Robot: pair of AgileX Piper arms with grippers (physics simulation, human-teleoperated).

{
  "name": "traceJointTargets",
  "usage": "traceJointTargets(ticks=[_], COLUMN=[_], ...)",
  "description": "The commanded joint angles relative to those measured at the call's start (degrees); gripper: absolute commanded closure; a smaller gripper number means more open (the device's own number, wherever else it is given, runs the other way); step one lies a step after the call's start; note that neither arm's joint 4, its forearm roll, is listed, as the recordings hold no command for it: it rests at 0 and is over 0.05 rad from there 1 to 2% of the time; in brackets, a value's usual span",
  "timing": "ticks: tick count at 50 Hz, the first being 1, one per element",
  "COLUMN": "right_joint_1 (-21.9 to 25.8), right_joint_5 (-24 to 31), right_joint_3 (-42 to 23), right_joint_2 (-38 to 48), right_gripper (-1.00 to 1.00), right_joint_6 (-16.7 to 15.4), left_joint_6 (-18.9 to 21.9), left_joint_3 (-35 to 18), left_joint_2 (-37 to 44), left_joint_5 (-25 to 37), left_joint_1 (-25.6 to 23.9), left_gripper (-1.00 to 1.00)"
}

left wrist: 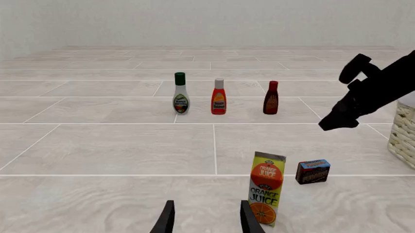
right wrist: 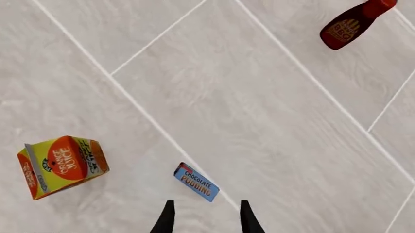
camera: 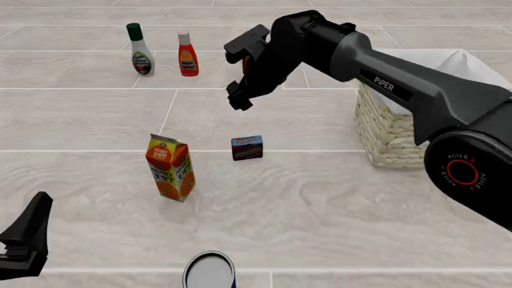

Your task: Pick the chocolate pudding and place it in the basket.

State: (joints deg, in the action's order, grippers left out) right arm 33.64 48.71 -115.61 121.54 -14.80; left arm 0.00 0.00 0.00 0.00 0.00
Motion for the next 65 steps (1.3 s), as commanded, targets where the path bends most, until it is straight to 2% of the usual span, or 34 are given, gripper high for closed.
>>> traceJointTargets(ticks=[1, 5, 13, 38, 59, 65], right_joint_1=[-0.4, -0.7, 1.0, 3.1, 3.7, 3.8], right_joint_5=[0.8, 1.4, -1.1, -3.5, -7.2, -7.3], right_joint_3=[-2.1, -3.6, 0.0, 3.2, 7.2, 7.1], right_joint_2=[0.8, 1.5, -0.4, -1.9, -3.6, -3.4], right_gripper=[-1.0, -1.0, -1.0, -1.0, -1.0, -1.0], right_joint_6=[-2.8, -3.2, -5.8, -9.9, -16.4, -17.0], left_joint_6=[0.0, 0.0, 0.0, 0.0, 0.0, 0.0], left_joint_3=[0.0, 0.0, 0.0, 0.0, 0.0, 0.0], left_joint_2=[0.0, 0.0, 0.0, 0.0, 0.0, 0.0], left_joint_5=[0.0, 0.0, 0.0, 0.0, 0.0, 0.0], left_joint_1=[0.0, 0.0, 0.0, 0.0, 0.0, 0.0], left_gripper=[-1.0, -1.0, -1.0, -1.0, -1.0, -1.0])
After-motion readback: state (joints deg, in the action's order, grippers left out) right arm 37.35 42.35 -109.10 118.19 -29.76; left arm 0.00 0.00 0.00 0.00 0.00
